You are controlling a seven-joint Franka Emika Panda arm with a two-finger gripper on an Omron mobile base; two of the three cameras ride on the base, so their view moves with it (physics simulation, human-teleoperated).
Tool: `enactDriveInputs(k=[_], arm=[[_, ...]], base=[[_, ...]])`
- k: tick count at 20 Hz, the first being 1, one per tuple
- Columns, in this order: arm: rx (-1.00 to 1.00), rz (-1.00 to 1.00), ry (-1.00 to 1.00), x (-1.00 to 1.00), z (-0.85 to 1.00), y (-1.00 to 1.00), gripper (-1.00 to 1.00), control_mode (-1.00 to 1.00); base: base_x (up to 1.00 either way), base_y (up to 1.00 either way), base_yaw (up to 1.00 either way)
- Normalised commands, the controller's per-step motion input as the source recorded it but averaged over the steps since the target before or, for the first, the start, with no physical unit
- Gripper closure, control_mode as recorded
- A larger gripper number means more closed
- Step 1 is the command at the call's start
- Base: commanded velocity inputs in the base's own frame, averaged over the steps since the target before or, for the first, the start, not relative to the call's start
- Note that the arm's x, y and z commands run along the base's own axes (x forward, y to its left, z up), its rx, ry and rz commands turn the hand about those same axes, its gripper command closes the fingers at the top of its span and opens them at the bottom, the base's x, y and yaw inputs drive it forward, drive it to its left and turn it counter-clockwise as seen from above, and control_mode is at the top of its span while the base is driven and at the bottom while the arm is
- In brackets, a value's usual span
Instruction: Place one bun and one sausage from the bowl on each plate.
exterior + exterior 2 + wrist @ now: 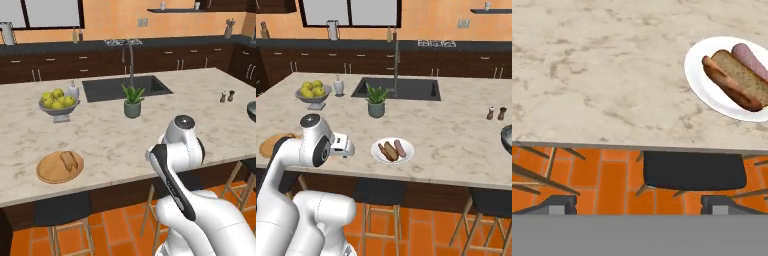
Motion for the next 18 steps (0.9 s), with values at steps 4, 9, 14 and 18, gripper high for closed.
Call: enactDriveInputs(k=[4, 9, 14, 18], arm=[[0.0, 0.0, 0.0, 0.0, 0.0, 0.0, -1.0, 1.0], [0.0, 0.0, 0.0, 0.0, 0.0, 0.0, -1.0, 1.0], [0.0, 0.0, 0.0, 0.0, 0.0, 0.0, -1.0, 1.0], [0.0, 0.0, 0.0, 0.0, 0.0, 0.0, -1.0, 1.0]], base=[[0.18, -1.0, 0.0], [0.21, -1.0, 0.0], [0.31, -1.0, 0.0], [0.47, -1.0, 0.0]])
